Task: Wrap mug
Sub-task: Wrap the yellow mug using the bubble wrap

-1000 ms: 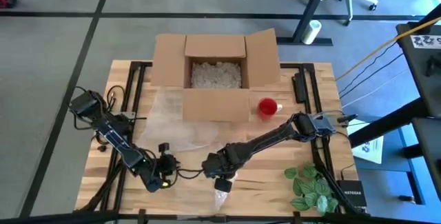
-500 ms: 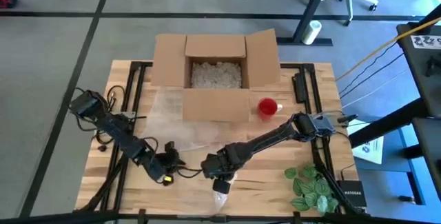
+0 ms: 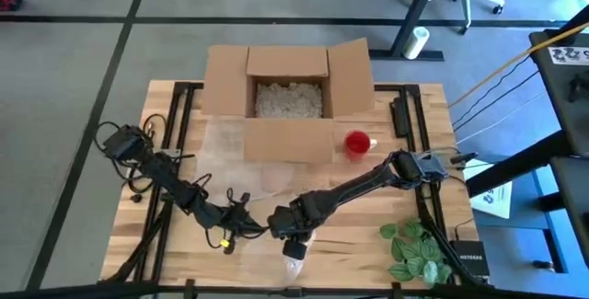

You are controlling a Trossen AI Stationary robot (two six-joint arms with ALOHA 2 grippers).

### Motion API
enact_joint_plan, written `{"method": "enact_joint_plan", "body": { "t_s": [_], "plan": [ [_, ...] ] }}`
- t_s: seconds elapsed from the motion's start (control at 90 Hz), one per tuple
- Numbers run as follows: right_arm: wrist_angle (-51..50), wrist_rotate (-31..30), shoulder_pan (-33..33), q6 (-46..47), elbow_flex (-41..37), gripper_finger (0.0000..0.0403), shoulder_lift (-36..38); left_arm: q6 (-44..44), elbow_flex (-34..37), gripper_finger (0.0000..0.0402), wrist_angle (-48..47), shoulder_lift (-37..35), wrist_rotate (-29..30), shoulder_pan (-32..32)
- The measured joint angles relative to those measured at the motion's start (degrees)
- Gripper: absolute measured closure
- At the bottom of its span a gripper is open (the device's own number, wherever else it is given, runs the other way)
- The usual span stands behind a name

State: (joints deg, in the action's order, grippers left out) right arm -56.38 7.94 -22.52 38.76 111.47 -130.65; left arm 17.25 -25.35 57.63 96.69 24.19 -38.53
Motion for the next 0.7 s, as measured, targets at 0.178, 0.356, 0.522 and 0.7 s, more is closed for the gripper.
{"method": "enact_joint_plan", "body": {
  "t_s": [0.178, 0.356, 0.522, 0.7],
  "plan": [
    [0.00, -0.22, 0.00, -0.02, 0.02, 0.0403, 0.02, -1.16, -1.32, 0.0401, -0.13, -0.05, 0.02, -0.22],
    [-0.02, -0.21, 0.00, -0.04, 0.03, 0.0403, 0.04, -0.02, -1.30, 0.0401, -11.66, -3.96, 2.22, -0.58],
    [0.02, -0.06, 0.00, -0.04, 0.03, 0.0403, 0.07, 5.36, -1.28, 0.0401, -32.63, -11.13, 2.40, -1.05],
    [1.22, 0.28, 0.00, -0.07, 0.03, 0.0403, 0.07, 5.62, -1.28, 0.0401, -45.14, -17.06, 2.42, -1.17]
  ]
}}
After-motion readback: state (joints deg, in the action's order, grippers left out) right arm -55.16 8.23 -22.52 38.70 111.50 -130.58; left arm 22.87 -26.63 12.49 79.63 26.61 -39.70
